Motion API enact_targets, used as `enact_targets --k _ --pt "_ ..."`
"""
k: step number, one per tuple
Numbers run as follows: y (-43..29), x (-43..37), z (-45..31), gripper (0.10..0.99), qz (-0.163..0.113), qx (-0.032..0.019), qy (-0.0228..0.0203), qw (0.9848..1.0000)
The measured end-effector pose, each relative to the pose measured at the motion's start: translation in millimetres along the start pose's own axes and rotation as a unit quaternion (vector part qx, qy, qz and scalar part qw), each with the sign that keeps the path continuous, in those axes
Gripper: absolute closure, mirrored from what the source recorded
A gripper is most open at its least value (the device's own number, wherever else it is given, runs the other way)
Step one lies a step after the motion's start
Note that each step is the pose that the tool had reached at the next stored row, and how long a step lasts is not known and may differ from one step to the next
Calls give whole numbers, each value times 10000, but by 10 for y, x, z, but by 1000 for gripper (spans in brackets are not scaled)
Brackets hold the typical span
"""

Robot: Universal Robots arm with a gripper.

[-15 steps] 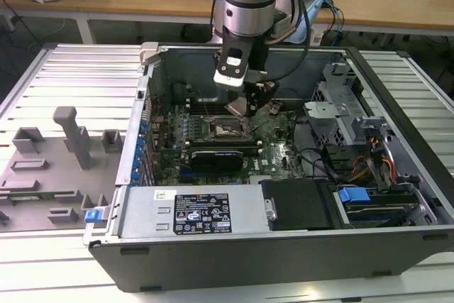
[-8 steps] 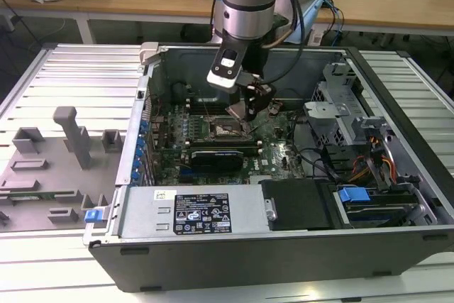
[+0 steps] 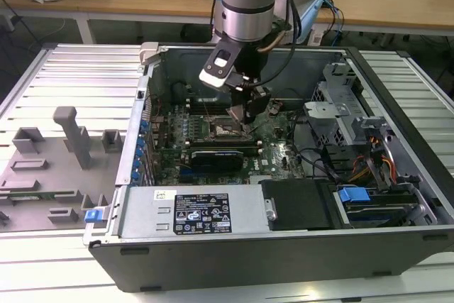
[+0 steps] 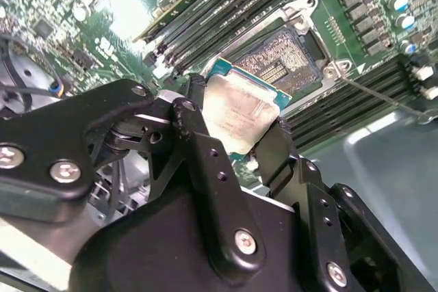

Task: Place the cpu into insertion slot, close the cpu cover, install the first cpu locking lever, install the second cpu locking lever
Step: 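Place the cpu into insertion slot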

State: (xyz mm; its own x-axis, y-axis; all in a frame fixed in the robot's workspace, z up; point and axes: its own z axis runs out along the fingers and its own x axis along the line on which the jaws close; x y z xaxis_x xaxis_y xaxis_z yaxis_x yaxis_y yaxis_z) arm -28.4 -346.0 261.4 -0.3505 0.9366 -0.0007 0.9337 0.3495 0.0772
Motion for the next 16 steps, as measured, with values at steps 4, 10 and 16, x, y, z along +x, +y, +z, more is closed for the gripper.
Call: enact_targets --k 4,10,16 --pt "-1 0 16 545 415 0 -32 9991" --pt "-3 0 40 545 1017 1 -79 9948" --pt "-10 22 85 545 1576 1 -121 9874"
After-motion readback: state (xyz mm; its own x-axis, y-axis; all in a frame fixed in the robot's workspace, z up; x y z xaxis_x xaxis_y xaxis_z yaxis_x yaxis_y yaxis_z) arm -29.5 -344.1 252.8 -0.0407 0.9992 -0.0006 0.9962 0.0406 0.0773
